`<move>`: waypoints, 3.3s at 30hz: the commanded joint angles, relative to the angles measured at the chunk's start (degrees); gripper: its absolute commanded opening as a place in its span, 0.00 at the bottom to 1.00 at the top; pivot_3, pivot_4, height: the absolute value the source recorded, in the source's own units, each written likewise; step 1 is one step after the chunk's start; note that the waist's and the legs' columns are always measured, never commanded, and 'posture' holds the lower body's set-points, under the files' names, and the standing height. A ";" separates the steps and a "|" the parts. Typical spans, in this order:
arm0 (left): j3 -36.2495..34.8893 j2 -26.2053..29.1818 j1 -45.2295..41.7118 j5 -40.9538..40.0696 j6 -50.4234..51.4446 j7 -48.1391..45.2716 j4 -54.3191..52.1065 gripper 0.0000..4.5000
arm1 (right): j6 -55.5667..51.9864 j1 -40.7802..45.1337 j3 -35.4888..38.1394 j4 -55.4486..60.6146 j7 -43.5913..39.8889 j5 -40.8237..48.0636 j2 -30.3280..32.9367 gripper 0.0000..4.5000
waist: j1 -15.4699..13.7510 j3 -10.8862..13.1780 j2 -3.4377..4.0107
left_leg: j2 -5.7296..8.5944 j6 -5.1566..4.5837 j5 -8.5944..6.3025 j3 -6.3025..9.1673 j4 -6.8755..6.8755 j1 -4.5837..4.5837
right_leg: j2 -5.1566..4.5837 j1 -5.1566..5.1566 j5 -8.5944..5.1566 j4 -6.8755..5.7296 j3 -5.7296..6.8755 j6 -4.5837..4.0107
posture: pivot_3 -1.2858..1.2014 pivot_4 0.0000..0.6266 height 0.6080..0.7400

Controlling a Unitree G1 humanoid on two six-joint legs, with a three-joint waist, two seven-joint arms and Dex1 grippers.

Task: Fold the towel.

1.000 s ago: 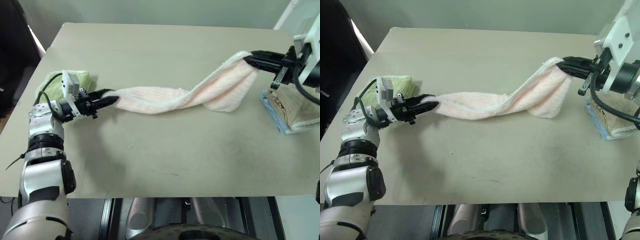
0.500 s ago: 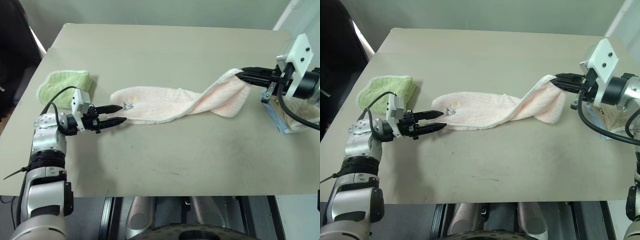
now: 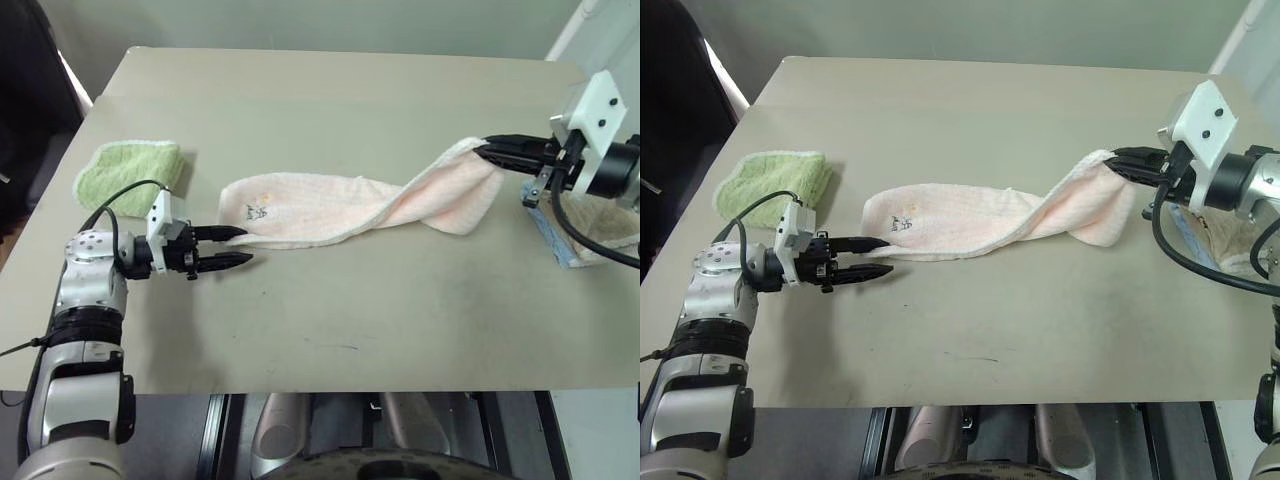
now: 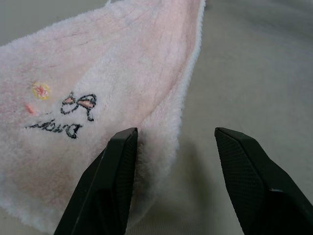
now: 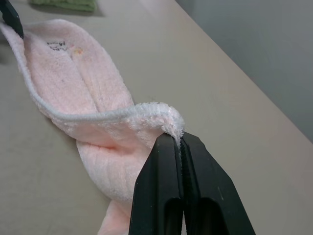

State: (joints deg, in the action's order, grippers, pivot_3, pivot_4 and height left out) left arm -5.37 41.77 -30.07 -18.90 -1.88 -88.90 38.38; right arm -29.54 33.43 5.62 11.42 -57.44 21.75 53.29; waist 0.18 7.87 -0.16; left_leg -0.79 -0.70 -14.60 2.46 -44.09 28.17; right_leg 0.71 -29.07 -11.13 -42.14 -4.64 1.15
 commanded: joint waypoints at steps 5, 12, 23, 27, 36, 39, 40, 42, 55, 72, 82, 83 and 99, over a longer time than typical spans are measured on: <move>0.20 0.07 -2.25 0.25 -4.55 -3.03 3.12 0.47 | 1.16 1.37 1.08 0.44 0.55 -0.34 0.40 0.00 | 0.01 0.00 0.00 | 0.00 0.01 -0.01 0.00 0.00 0.00 | 0.00 -0.01 0.00 0.00 0.00 -0.01 | 0.52 0.24 0.68; 0.18 -0.70 -2.97 -0.08 -6.18 -3.48 5.29 0.01 | 1.08 1.29 1.17 0.76 0.55 -0.22 0.50 0.00 | 0.00 0.00 0.00 | 0.00 0.01 -0.01 0.01 0.01 0.01 | 0.00 -0.01 0.00 0.00 0.00 -0.01 | 0.52 0.24 0.68; -4.48 -1.58 -13.97 -2.47 -5.37 3.03 13.76 0.01 | 2.47 5.44 2.25 -3.41 3.48 -0.76 -1.45 0.00 | -0.16 0.00 0.00 | 0.00 0.01 -0.01 0.03 -0.01 0.02 | 0.00 0.00 0.01 0.00 0.00 -0.01 | 0.52 0.24 0.68; -8.93 -1.98 -26.06 -3.14 -6.52 11.88 21.76 0.01 | 8.42 11.78 0.18 -13.74 8.74 -7.31 -3.44 0.00 | -0.24 0.00 0.00 | 0.00 -0.03 0.01 0.09 -0.05 0.06 | 0.00 -0.01 0.15 0.07 0.01 0.03 | 0.52 0.24 0.68; -10.18 -1.48 -43.66 3.38 -12.32 30.23 33.45 0.01 | 22.24 26.30 -2.72 -39.02 19.20 -17.19 -11.58 0.00 | 0.83 0.06 0.10 | 0.00 -0.04 0.00 0.02 0.11 0.13 | 0.00 -0.25 0.45 0.14 -0.04 0.52 | 0.52 0.24 0.68; -8.77 -0.98 -47.25 7.62 -13.29 38.22 35.84 0.01 | 29.07 31.88 -3.49 -50.23 23.18 -20.21 -13.71 0.00 | 0.98 0.09 0.15 | 0.00 -0.04 0.00 0.04 0.09 0.35 | -0.01 -0.45 0.45 0.12 -0.03 0.52 | 0.52 0.24 0.68; -8.48 -0.89 -47.94 8.73 -13.54 39.97 36.31 0.01 | 30.86 33.23 -3.66 -53.04 23.95 -20.84 -14.13 0.00 | 1.00 0.09 0.15 | -0.01 -0.04 0.01 0.01 0.08 0.49 | -0.01 -0.61 0.45 0.12 -0.03 0.52 | 0.52 0.24 0.68; -8.12 -0.62 -49.90 10.71 -13.78 43.21 37.05 0.01 | 34.56 36.36 -3.99 -59.43 25.88 -22.16 -14.88 0.00 | 1.07 0.10 0.16 | -0.01 -0.03 0.04 0.03 0.03 0.84 | -0.03 -0.95 0.49 0.09 -0.04 0.55 | 0.52 0.24 0.68; -7.80 0.27 -50.06 15.43 -15.84 36.44 37.62 0.01 | 43.23 35.15 0.69 -63.71 18.36 -16.41 -13.91 0.00 | 1.07 0.17 0.20 | -0.04 0.07 0.30 -0.10 -0.08 2.02 | -0.05 -2.00 0.56 0.04 0.06 0.59 | 0.52 0.24 0.68; -8.07 8.24 -37.07 10.07 -1.51 -1.36 31.75 0.01 | 2.58 -12.64 11.33 2.08 6.55 8.88 -5.32 0.00 | 1.07 0.12 0.08 | -0.09 0.04 0.11 -0.04 -0.90 1.76 | -0.02 -1.72 0.16 -0.81 0.06 0.31 | 0.52 0.24 0.68; 8.12 22.40 -15.14 -7.51 15.72 -3.60 8.47 0.01 | -3.20 -35.04 15.88 17.42 8.05 12.65 -5.51 0.00 | 0.94 -0.08 -0.22 | -0.06 0.08 -0.08 -0.03 -0.92 1.15 | 0.03 -1.22 -0.03 -0.91 0.06 -0.01 | 0.52 0.24 0.68; 9.11 23.58 -13.42 -9.05 16.67 -3.60 6.78 0.01 | -3.20 -36.08 15.96 17.86 8.05 12.57 -5.47 0.00 | 0.91 -0.13 -0.30 | -0.06 0.08 -0.10 -0.02 -0.92 1.13 | 0.03 -1.19 -0.04 -0.88 0.06 -0.02 | 0.52 0.24 0.68; 6.20 38.07 14.97 -27.25 23.35 -3.60 -12.33 0.01 | -2.29 -55.20 22.59 24.30 1.29 12.86 -2.90 0.00 | 0.46 -0.35 -0.56 | -0.04 1.40 -0.98 0.36 -0.88 0.80 | 0.23 -1.04 -0.45 -1.09 0.03 -0.49 | 0.52 0.24 0.68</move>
State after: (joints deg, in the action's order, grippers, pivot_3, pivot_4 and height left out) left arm 3.35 77.80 -15.28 -45.52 21.26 -89.80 25.04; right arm -31.95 -21.12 25.55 34.56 -55.34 34.22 49.56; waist 0.64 7.52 -0.72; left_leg -0.83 0.76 -15.62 2.84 -44.97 28.96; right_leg 0.94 -30.12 -11.60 -43.25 -4.61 0.63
